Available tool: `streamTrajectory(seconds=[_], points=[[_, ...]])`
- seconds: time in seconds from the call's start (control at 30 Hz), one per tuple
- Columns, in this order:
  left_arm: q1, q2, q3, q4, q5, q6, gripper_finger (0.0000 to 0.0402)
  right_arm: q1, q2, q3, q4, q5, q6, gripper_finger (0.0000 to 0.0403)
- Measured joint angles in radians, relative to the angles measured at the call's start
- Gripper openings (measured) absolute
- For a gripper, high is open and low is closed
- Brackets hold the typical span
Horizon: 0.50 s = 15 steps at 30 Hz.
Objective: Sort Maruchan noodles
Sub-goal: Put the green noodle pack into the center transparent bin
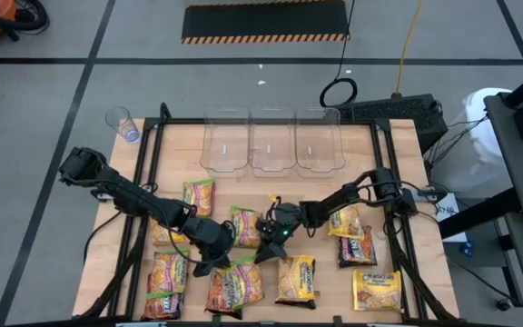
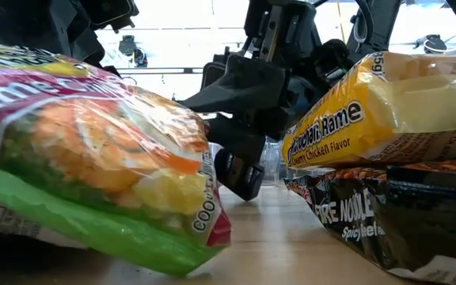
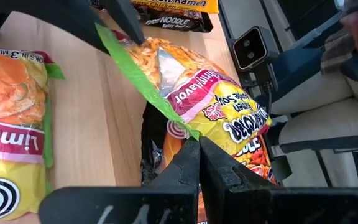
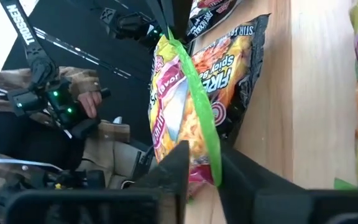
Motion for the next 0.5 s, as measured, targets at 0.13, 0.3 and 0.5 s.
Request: streamTrajectory(seconds=[0.13, 0.3, 0.5], points=[[0.0, 0.0, 0.0, 0.0, 0.0, -0.004, 0.0001, 0.0, 0.0, 0.0, -0.008, 0.001, -0.062, 0.0008], [0.002, 0.0, 0.0, -0.001, -0.01, -0.066, 0.0001, 0.0, 0.0, 0.0, -0.01, 0.002, -0.086, 0.0001], [0.003, 0.0, 0.0, 0.0, -0.028, -0.08, 0.0001, -0.006, 0.0, 0.0, -0.009, 0.002, -0.094, 0.0]])
